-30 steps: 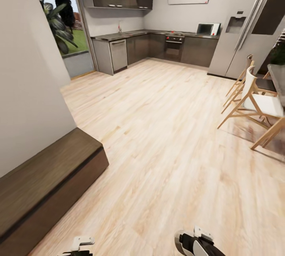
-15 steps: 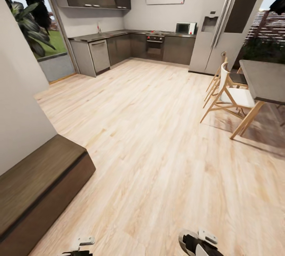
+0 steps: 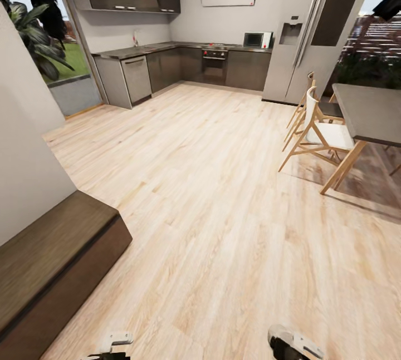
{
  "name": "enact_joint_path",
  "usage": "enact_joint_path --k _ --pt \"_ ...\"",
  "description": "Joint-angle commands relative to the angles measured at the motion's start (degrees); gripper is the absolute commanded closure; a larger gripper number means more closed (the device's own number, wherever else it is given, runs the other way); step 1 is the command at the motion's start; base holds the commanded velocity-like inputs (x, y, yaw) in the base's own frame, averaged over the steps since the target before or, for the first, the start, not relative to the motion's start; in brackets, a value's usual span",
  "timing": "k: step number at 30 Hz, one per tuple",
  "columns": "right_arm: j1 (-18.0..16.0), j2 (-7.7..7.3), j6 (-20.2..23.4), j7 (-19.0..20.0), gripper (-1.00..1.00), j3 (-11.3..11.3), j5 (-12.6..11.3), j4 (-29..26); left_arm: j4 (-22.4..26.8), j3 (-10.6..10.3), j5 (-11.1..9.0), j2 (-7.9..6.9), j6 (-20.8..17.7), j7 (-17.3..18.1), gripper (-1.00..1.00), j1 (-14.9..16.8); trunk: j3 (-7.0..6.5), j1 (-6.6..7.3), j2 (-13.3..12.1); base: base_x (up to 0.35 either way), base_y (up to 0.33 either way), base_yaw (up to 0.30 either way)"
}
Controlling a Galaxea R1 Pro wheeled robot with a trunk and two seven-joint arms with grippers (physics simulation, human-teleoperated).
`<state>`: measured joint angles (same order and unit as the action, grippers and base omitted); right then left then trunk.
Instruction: Place each of the two pumpkins and all three candles from the living room inside a cabinet in the living room (use any cabinet), then make sure every cabinet is closed, and position the cauldron so it is next to a table in the living room.
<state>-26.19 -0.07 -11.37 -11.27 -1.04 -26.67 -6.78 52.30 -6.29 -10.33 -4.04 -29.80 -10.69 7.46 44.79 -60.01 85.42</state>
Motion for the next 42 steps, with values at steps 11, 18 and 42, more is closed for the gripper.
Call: enact_joint_path --k 11,18,42 --pt "0.06 -2.88 -11.83 -3.72 1.0 -1.54 -4.62 2.69 -0.2 -0.03 0.05 0.03 0.07 -0.03 -1.0 0.0 0.0 0.0 0.0 0.0 0.0 0.0" --pt "0.01 -2.98 -5.12 -1.74 1.0 -9.31 -8.27 1.98 -0.3 -0.04 0.05 0.06 0.09 -0.03 -1.0 0.01 0.0 0.0 0.0 0.0 0.0 -0.001" --pt "0.0 -3.96 -1.38 12.67 1.0 -10.91 -8.71 1.86 -0.33 -0.04 0.13 0.0 0.09 -0.03 -1.0 0.01 -1.03 0.0 0.0 0.0 0.0 -0.149"
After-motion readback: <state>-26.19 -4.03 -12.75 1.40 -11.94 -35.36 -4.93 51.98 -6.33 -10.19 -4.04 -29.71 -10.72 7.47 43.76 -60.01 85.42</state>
